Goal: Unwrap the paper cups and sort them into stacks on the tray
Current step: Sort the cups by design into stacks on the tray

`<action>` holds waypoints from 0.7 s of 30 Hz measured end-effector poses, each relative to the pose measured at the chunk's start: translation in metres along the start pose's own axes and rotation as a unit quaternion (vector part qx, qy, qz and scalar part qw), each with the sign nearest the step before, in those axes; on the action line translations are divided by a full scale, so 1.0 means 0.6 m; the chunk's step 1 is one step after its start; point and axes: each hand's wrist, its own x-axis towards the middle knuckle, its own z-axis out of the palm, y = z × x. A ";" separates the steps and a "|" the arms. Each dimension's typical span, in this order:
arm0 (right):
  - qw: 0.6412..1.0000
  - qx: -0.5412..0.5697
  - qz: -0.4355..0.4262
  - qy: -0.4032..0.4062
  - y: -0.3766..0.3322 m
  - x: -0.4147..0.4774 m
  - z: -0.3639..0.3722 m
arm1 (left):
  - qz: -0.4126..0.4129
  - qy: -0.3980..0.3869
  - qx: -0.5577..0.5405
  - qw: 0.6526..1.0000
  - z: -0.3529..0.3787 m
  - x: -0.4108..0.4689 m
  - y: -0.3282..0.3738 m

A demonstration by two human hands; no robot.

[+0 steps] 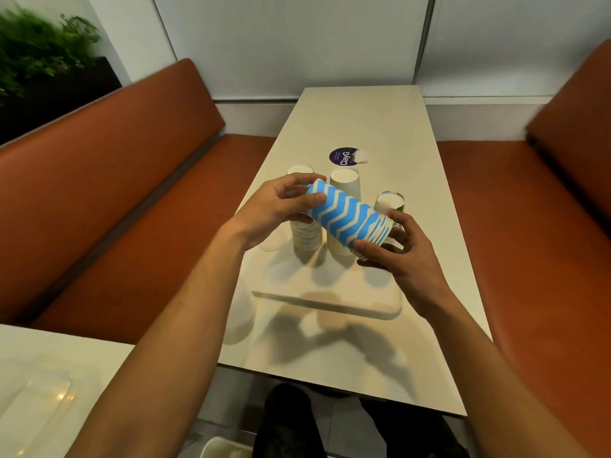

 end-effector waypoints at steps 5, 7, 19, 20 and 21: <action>0.999 0.004 -0.006 0.043 0.001 0.001 -0.008 | 0.051 0.193 -0.033 0.979 -0.040 0.021 0.020; 0.998 0.002 -0.008 0.061 0.004 0.003 -0.010 | 0.089 0.295 0.006 0.951 -0.056 0.033 0.033; 0.998 -0.003 0.000 0.064 0.006 0.005 -0.006 | 0.016 0.287 0.309 0.907 -0.036 0.114 0.004; 0.998 -0.003 0.002 0.062 0.006 0.004 -0.007 | 0.010 0.282 0.316 0.906 -0.032 0.116 -0.001; 0.998 -0.002 0.003 0.061 0.007 0.004 -0.008 | 0.003 0.279 0.321 0.905 -0.028 0.118 -0.005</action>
